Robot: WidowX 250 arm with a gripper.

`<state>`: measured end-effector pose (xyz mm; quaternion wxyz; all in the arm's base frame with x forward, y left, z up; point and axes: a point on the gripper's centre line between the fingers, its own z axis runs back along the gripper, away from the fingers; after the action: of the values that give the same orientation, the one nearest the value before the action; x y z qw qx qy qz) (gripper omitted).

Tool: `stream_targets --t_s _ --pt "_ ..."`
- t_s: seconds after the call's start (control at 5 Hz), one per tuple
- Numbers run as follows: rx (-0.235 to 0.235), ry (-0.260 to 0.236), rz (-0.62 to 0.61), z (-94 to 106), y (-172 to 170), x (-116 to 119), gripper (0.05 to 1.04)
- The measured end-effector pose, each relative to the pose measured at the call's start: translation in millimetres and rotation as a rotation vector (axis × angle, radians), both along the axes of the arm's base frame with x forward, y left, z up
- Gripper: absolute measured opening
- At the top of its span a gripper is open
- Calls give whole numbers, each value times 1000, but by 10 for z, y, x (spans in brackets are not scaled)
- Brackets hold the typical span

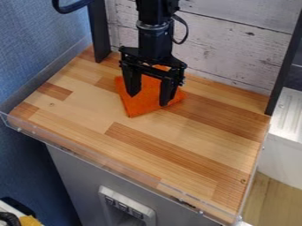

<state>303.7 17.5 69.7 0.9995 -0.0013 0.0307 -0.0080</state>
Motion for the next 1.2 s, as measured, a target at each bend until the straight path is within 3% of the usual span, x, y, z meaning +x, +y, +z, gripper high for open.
stream_targets --t_s 0.4,1.0,1.2 --pt "-20 0 -198 -128 52 160 998" --pt "-28 -75 -534 -187 269 656 995" --pt "-23 -82 -621 -158 289 763 949"
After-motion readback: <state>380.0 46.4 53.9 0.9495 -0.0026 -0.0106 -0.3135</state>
